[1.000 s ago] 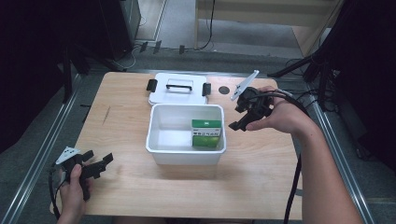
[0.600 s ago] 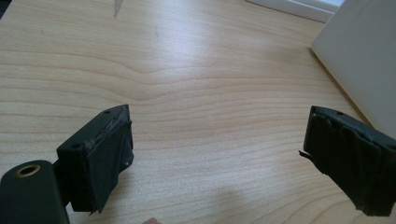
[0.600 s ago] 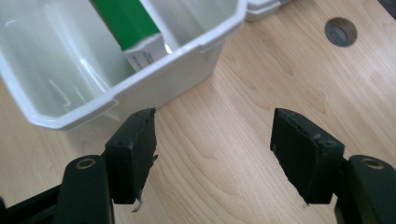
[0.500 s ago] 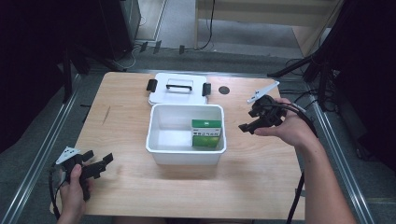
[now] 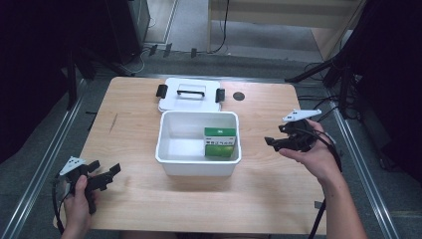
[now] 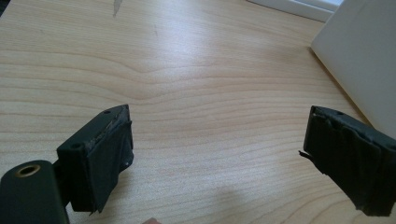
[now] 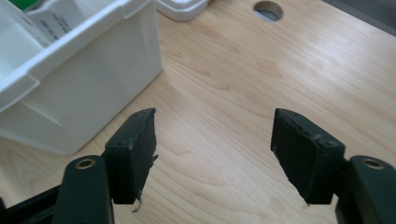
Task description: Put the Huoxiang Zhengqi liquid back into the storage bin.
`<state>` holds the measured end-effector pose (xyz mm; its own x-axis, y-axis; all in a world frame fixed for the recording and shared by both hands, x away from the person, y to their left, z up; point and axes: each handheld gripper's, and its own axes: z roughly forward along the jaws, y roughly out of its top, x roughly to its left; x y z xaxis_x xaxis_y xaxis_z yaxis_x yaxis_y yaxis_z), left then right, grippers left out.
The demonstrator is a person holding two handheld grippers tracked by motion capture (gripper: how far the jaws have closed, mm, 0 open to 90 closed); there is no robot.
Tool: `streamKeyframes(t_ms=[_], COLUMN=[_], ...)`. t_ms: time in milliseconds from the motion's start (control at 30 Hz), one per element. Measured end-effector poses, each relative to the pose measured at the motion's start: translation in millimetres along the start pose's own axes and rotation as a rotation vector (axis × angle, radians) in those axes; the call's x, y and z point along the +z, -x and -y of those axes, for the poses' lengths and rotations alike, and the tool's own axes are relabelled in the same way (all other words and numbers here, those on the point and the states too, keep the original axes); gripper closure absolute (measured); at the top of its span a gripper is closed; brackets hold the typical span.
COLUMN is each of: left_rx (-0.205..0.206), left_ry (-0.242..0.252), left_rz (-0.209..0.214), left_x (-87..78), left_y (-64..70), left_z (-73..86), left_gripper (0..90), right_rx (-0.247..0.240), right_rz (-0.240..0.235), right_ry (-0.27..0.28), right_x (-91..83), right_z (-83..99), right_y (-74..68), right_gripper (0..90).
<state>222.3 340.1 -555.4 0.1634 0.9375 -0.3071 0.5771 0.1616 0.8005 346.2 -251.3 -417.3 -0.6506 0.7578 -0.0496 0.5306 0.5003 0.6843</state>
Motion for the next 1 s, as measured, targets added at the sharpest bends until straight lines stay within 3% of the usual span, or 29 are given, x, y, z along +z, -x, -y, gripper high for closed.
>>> streamKeyframes(t_ms=[167, 333, 567, 733, 1000], left_rx=[0.0, 0.001, 0.003, 0.003, 0.001], left_ry=[0.0, 0.0, 0.0, 0.001, 0.0], left_rz=[-0.001, -0.001, -0.001, -0.003, -0.003], left_x=[0.0, 0.1, 0.0, 0.0, 0.0], left_y=[0.1, 0.2, 0.2, 0.3, 0.2], left_z=[0.0, 0.0, 0.0, 0.1, 0.0], left_gripper=[9.1, 9.1, 9.1, 9.1, 9.0], right_rx=[0.066, 0.135, 0.156, 0.23, 0.312], right_rz=[0.062, 0.062, 0.117, 0.191, 0.212], right_ry=[0.059, 0.083, 0.152, 0.201, 0.254], right_x=[-2.3, -1.7, -5.6, -8.1, -11.1], right_z=[24.0, 48.4, 84.4, 109.4, 149.9], right_y=[-1.0, 1.4, 3.1, 6.2, 9.1], right_gripper=[25.5, 13.7, 10.4, 8.7, 1.7])
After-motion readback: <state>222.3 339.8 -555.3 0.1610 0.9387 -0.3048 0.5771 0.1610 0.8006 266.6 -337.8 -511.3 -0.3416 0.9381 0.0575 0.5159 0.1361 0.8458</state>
